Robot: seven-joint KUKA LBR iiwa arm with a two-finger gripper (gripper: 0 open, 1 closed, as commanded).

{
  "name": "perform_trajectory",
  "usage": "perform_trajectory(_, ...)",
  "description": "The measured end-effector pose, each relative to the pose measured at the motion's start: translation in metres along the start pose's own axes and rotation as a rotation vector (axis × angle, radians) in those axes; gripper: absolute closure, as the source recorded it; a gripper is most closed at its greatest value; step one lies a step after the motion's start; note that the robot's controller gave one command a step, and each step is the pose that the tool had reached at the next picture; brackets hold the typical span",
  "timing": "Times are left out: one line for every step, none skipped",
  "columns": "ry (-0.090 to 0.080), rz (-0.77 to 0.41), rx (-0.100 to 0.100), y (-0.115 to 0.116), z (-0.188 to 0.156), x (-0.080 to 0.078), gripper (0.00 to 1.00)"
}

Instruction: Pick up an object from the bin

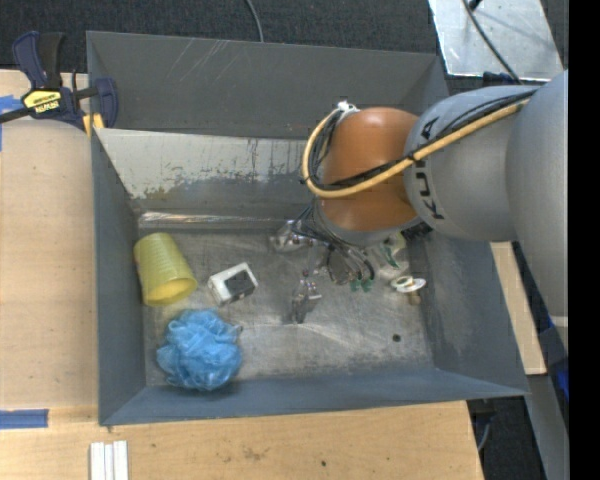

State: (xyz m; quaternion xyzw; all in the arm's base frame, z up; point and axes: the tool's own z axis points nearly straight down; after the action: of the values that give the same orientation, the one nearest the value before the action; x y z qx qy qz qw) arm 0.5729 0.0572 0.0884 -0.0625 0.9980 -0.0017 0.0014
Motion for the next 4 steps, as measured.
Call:
perform_trajectory(-0.005, 0.096, -0.004, 0.016, -0.015, -0.024, 0.0)
perform_trajectory(-0.008, -0.063, -0.002, 0.091, 0.011, -0.052, 1.0)
perform_trajectory(-0.006, -0.063, -0.004, 0.092, 0.014, -0.051, 0.0)
perform_trajectory(-0.006, -0.063, -0.004, 0.092, 0.014, -0.051, 0.0)
